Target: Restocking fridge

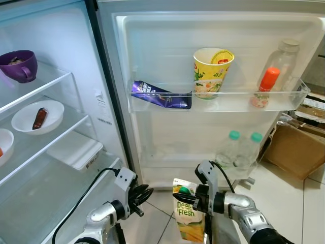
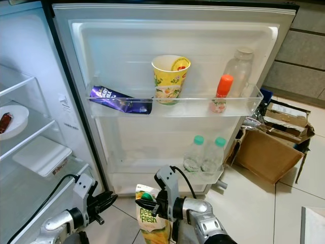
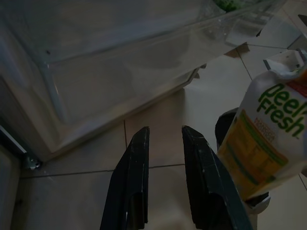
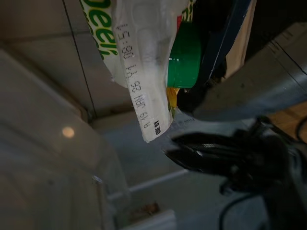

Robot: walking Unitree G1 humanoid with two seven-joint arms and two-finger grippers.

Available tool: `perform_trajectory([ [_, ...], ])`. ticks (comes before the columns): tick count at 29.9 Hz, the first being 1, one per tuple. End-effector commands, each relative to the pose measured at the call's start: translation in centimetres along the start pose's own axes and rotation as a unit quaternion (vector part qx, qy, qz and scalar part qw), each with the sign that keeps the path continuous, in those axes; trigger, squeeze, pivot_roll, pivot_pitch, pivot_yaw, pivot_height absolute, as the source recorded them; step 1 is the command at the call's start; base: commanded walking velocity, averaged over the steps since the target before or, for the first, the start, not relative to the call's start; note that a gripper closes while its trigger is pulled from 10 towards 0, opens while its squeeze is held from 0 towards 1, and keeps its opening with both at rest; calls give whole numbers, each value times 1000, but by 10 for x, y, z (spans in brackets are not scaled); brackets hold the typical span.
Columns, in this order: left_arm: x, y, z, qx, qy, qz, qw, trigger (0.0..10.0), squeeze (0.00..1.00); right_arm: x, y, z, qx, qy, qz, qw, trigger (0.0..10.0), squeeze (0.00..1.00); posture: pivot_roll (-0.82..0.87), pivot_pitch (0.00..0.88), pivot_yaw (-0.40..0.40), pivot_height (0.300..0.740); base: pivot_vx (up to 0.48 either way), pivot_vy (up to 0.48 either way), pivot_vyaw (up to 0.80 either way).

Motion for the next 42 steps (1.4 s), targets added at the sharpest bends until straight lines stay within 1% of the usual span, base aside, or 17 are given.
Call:
perform_trajectory([
  [1,-8,-2,-4,-4,-6,15,1000,10000,0,1,0,-1,-3,-8,-1,1000,10000,0,-52,15,-30,517,0,0,0],
  [8,-9,-2,-4,-2,-6,18,1000,10000,0,-1,0,-2,-4,-6,0,1000,10000,0,-52,13,-27,541,0,0,0],
  [10,-10,-2,-4,0,-6,19,1000,10000,0,-1,0,-3,-5,-4,-1,1000,10000,0,-53,14,-28,556,0,0,0],
  [16,-10,-3,-3,3,-6,21,1000,10000,0,-2,0,-4,-6,-4,-2,1000,10000,0,-52,14,-28,576,0,0,0],
  [17,-10,-3,-3,3,-7,21,1000,10000,0,-2,0,-4,-6,-4,-2,1000,10000,0,-52,14,-28,586,0,0,0],
  [27,-14,-4,-4,4,-7,29,1000,10000,0,-7,0,-6,-11,-2,1,1000,10000,0,-51,12,-29,620,0,0,0],
  [28,-19,-6,-5,4,-10,39,999,10000,0,-10,0,-10,-32,-3,4,999,10000,0,-51,10,-29,625,0,0,0],
  [30,-21,-7,-6,3,-12,43,999,10000,0,-11,0,-12,-40,-3,5,999,10000,0,-51,10,-29,625,0,0,0],
  [32,-33,-12,-10,1,-18,67,998,10000,0,-21,-3,-17,-64,-2,21,998,10000,0,-52,4,-28,625,0,0,0],
  [35,-40,-16,-13,-1,-23,80,997,10000,0,-25,-5,-19,-68,7,23,997,10000,0,-52,4,-28,625,0,0,0],
  [36,-51,-22,-17,-3,-31,102,994,10000,0,-32,-9,-21,-74,14,31,997,10000,0,-52,4,-28,625,0,0,0],
  [37,-51,-22,-17,-3,-31,102,994,10000,0,-32,-9,-21,-74,14,31,997,10000,0,-52,4,-28,625,0,0,0],
  [39,-62,-27,-20,3,-41,129,991,10000,0,-37,-12,-22,-78,24,35,996,10000,0,-52,4,-28,625,0,0,0],
  [40,-62,-27,-20,3,-41,129,991,10000,0,-37,-12,-22,-78,24,35,996,10000,0,-52,4,-28,625,0,0,0],
  [42,-73,-31,-19,22,-56,162,985,10000,0,-42,-14,-23,-85,28,40,995,10000,0,-55,0,-26,625,0,0,0],
])
Point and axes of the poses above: a point about 5 cm out from each wrist's last joint towards the gripper, its own y axis pointing out of the wrist towards the gripper, its own x axis along the axis of the wrist's last joint, z = x × y, the point moved 5 cm from there along y, pointing out of the wrist towards the gripper, and after that the axes turned 10 degrees about y, right-handed, at the moved point
